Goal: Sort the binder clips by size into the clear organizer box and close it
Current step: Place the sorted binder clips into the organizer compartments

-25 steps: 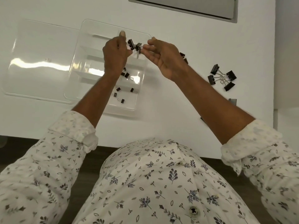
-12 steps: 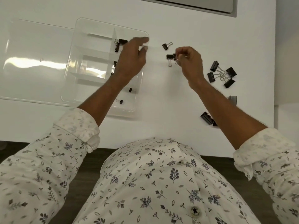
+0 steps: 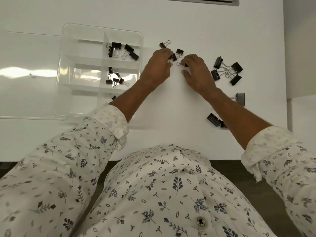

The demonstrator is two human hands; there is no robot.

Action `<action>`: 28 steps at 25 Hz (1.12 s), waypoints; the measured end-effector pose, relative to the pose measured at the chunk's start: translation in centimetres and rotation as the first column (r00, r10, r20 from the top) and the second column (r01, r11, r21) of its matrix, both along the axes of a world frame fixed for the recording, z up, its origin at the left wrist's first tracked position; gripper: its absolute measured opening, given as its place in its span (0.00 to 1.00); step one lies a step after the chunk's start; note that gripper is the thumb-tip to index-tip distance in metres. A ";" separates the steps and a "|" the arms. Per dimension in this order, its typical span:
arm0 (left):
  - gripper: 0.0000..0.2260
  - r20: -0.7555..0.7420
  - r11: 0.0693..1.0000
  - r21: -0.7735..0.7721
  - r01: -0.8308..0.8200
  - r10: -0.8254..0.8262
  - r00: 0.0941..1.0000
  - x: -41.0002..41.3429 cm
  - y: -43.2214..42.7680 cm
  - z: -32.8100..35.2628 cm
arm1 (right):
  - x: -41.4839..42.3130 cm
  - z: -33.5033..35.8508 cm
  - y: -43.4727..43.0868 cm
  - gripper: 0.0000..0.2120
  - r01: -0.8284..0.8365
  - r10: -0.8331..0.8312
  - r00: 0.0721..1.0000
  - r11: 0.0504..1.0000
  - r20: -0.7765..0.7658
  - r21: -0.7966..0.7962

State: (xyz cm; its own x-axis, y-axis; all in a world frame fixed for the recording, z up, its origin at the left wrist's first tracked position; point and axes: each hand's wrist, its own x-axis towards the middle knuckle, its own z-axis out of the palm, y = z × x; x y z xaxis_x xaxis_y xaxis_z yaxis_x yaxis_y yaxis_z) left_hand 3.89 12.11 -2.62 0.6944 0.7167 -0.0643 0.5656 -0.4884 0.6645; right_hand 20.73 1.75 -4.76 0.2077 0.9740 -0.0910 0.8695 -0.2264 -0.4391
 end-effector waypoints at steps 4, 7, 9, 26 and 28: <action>0.18 -0.090 0.999 0.035 0.028 -0.025 0.996 0.1 1.2 -0.8 | -0.6 0.1 -0.6 0.10 0.027 -0.031 0.998 0.997 0.063 0.075; 0.15 -0.100 0.999 0.044 -0.010 0.014 0.995 0.1 1.1 -1.3 | -0.2 0.0 -1.4 0.13 0.071 -0.074 0.997 0.993 0.029 0.089; 0.14 -0.096 0.999 0.035 -0.035 0.038 0.995 -0.2 0.8 -1.2 | 0.0 0.0 -1.1 0.14 0.063 -0.062 0.998 0.992 -0.007 0.108; 0.10 -0.104 0.982 -0.109 -0.154 0.143 0.984 -1.9 -2.5 -1.0 | -1.1 2.1 5.4 0.12 -0.159 0.161 0.981 0.987 0.107 -0.023; 0.13 -0.119 0.981 -0.122 -0.150 0.135 0.984 -2.3 -2.7 -1.0 | -1.4 2.5 5.0 0.11 -0.172 0.174 0.979 0.985 0.107 -0.032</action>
State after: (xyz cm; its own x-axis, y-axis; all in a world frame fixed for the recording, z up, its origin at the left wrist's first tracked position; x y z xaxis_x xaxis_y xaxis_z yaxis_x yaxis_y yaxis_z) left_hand 1.64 9.36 -3.65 0.5693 0.7884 -0.2330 0.6960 -0.3113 0.6471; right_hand 19.28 6.79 -2.30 0.0459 0.9940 -0.0994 0.9388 -0.0769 -0.3359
